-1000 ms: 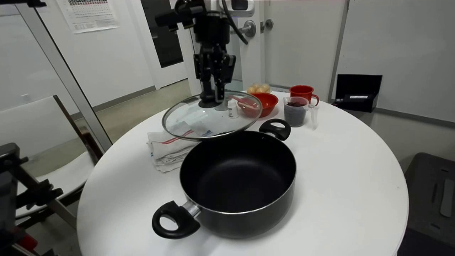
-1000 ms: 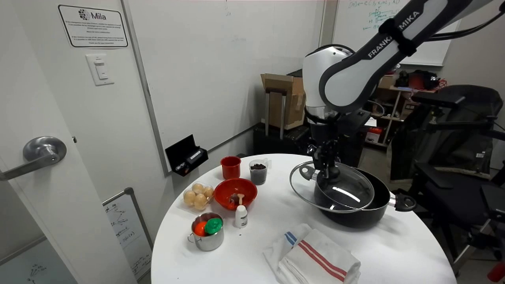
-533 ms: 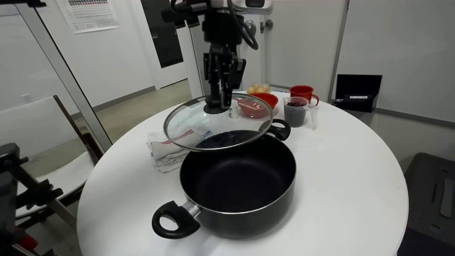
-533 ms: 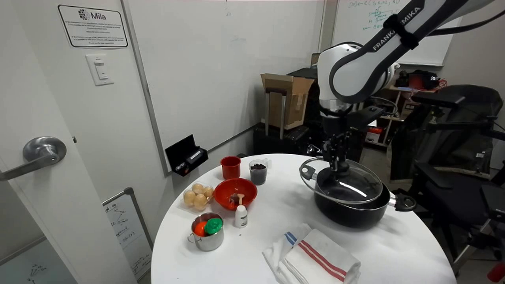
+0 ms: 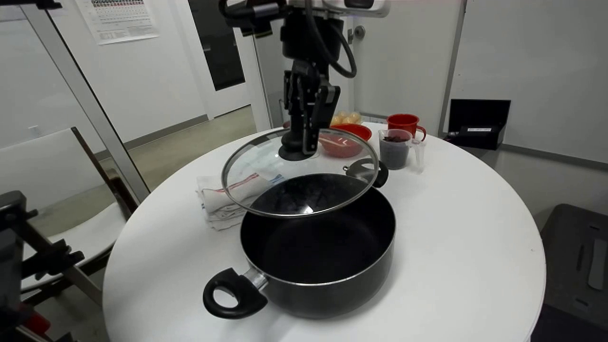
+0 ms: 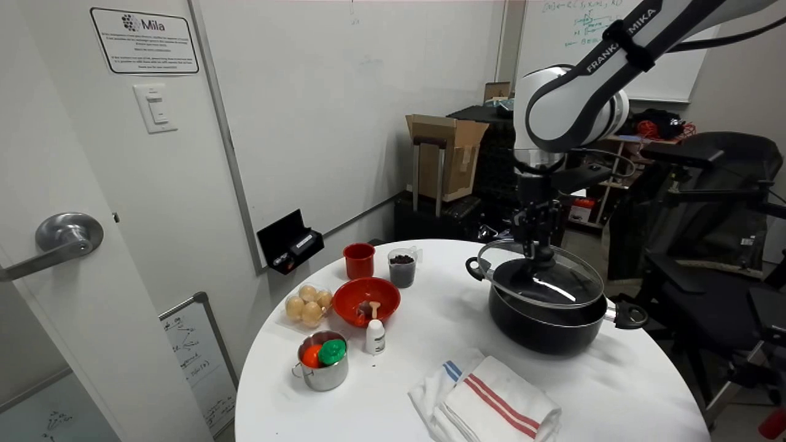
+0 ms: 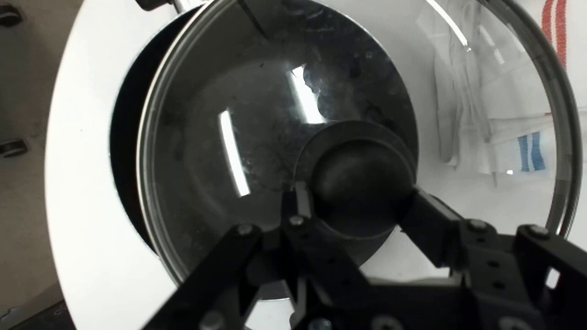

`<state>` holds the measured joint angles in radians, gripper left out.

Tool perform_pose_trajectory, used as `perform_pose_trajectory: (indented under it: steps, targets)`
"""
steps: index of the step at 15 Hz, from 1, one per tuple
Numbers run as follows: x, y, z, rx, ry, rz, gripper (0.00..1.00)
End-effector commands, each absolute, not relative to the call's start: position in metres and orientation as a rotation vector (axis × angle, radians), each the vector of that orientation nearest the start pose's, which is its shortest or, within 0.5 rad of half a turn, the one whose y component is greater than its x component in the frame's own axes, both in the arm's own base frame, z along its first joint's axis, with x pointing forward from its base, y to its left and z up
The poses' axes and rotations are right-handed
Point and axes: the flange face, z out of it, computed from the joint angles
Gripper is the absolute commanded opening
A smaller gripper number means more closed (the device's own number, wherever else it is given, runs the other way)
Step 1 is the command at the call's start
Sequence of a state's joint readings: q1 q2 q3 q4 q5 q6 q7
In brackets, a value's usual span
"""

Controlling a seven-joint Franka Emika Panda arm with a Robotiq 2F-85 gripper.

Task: Put the lid on the black pot

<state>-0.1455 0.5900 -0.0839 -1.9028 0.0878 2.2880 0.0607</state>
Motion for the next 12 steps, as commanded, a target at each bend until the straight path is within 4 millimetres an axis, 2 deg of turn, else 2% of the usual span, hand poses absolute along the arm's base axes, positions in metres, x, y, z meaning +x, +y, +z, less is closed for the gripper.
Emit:
perform_pose_trajectory:
  steps: [1, 12]
  targets:
    - [0.589, -0.144, 0.183, -3.030, 0.610, 0.274, 0.25]
    - [0.586, -0.163, 0.176, -3.007, 0.737, 0.291, 0.25]
